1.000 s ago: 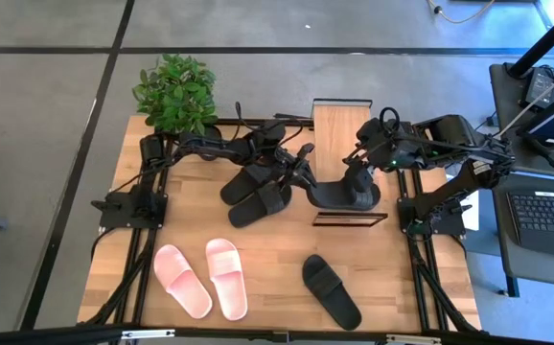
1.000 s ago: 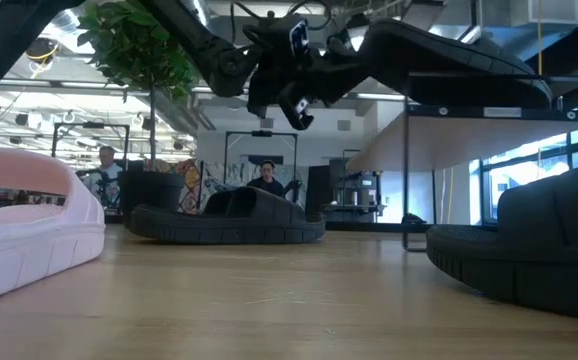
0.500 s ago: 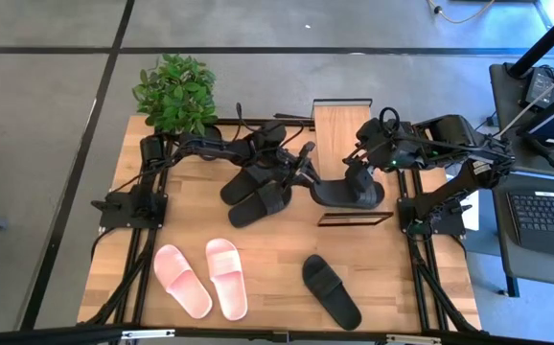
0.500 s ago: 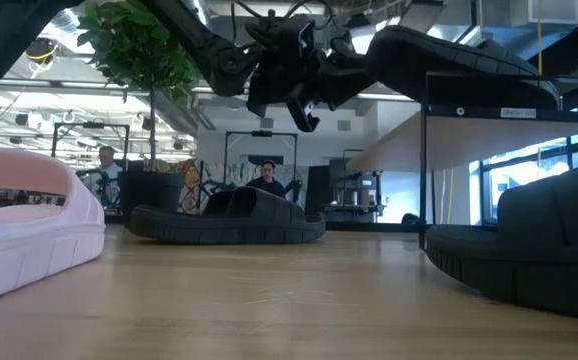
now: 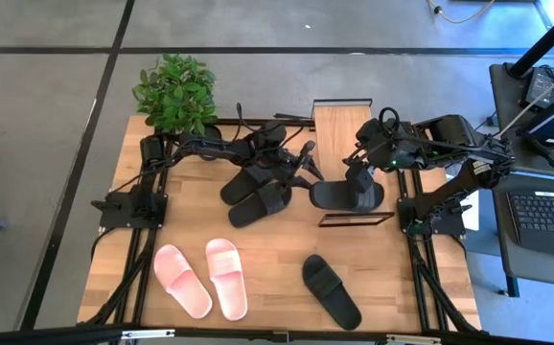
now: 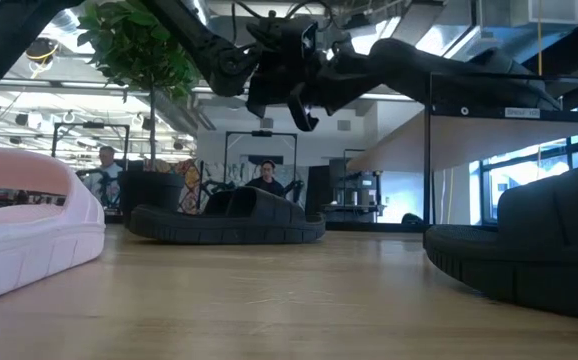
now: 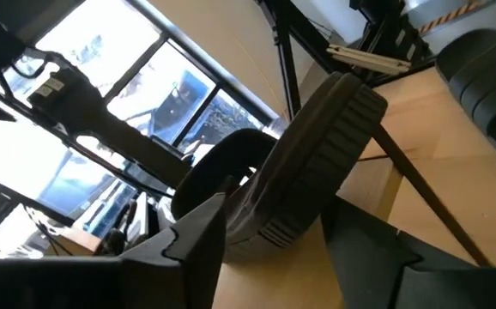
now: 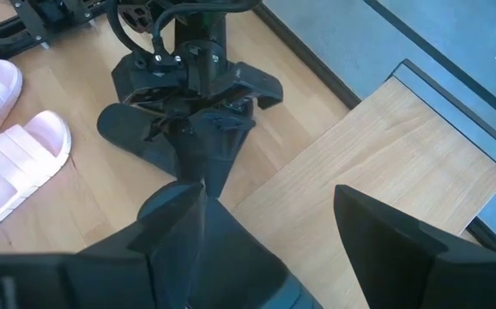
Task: Pick and place slides into the shelf
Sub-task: Put the black slide on the shelf
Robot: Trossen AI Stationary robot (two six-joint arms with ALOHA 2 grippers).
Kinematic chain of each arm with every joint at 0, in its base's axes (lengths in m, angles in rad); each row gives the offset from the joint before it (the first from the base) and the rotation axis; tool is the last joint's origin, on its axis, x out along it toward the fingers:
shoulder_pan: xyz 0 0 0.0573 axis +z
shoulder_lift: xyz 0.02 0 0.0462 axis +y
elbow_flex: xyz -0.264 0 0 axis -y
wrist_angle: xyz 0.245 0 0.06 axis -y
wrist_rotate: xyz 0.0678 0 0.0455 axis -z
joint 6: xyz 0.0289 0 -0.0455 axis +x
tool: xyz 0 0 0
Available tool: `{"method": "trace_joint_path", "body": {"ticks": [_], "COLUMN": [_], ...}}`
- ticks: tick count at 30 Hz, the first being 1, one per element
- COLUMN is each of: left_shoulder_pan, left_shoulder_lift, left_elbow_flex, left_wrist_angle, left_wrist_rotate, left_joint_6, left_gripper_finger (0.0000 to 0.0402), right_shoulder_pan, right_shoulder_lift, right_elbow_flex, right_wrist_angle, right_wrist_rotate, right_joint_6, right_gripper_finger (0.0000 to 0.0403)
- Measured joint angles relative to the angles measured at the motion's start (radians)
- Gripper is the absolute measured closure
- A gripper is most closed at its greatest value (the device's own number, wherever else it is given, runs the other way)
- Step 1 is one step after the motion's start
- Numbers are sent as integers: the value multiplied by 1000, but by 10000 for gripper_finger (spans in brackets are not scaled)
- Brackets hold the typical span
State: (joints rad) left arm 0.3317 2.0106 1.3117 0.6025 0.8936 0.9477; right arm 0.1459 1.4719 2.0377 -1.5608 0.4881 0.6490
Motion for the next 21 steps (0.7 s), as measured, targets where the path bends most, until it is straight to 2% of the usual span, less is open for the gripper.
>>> {"method": "trace_joint_path", "body": {"ticks": [3, 7, 15, 21], "left_shoulder_pan": [1, 15, 59, 35], "left_shoulder_lift": [0, 0, -21, -76], "left_elbow_flex": [0, 0, -2, -2], "left_wrist_angle": [-1, -37, -219, -344], "left_wrist_rotate": [-2, -66, -71, -72], "left_joint_6": [-71, -186, -208, -206], "left_gripper_finger": [218, 218, 217, 217], "right_shoulder_pan": [0, 0, 0, 0], "right_shoulder_lift": [0, 0, 0, 0], "right_elbow_flex": [0, 0, 0, 1], "right_wrist_angle": [0, 0, 0, 0], "right_wrist_rotate": [0, 0, 0, 0], "right_joint_6": [-2, -3, -9, -75], "right_gripper_finger": [146, 146, 146, 146]}}
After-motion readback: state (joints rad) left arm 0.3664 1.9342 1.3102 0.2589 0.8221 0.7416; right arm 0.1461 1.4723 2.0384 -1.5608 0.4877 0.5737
